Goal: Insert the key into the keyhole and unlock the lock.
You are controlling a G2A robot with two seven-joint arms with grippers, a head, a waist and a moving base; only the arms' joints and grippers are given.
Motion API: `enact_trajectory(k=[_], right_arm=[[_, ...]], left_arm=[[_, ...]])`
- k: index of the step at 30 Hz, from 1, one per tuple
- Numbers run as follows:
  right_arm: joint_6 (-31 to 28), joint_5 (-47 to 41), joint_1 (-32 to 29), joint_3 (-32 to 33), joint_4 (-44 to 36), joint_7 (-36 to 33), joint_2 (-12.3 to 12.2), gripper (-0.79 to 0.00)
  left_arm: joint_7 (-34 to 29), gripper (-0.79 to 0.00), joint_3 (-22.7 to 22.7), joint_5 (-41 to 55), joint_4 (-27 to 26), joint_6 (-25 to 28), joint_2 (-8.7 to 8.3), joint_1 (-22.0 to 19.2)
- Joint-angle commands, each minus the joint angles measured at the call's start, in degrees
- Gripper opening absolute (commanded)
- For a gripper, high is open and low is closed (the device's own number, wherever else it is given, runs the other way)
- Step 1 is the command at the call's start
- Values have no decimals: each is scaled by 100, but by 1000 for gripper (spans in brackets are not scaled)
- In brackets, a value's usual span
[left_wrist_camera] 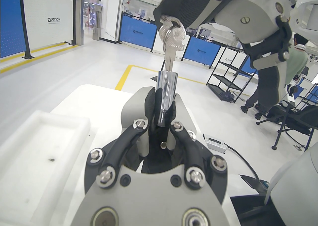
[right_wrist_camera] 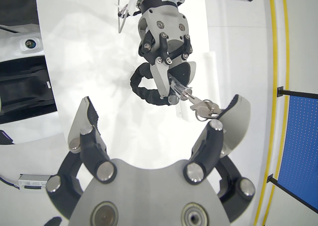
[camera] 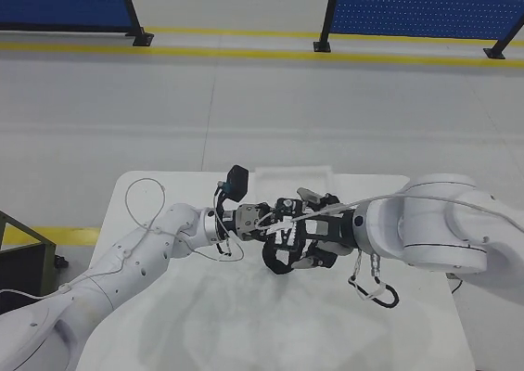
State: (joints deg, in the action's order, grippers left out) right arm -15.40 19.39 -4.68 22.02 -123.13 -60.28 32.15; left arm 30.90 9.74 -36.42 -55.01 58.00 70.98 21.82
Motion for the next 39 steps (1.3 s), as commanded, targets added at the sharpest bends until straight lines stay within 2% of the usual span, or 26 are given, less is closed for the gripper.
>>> enact_trajectory(k=[1,12,13,14,15,19,33,39], right_arm=[[-111,-1,-18,87,103,77,-6,0],[-1480,820,-269,414,493,867,-66,-12],[-1565,870,-300,435,496,925,-69,-191],[-1646,915,-325,459,501,977,-73,-292],[-1722,959,-348,483,503,1015,-77,-342],[-1989,1083,-421,559,464,1034,-87,-446],[-2294,1504,-578,857,279,892,-106,-449],[-2364,1641,-644,944,173,828,-98,-526]], left_arm=[[61,-785,0,-99,-3,0,-3,1],[311,-785,0,-453,-112,0,-61,50],[315,-785,0,-459,-113,0,-68,58],[317,-785,0,-463,-118,0,-74,61],[316,-785,0,-468,-122,0,-80,63],[300,-785,0,-470,-156,0,-96,70],[204,-785,0,-395,-222,0,-136,88],[183,-785,0,-375,-260,0,-153,88]])
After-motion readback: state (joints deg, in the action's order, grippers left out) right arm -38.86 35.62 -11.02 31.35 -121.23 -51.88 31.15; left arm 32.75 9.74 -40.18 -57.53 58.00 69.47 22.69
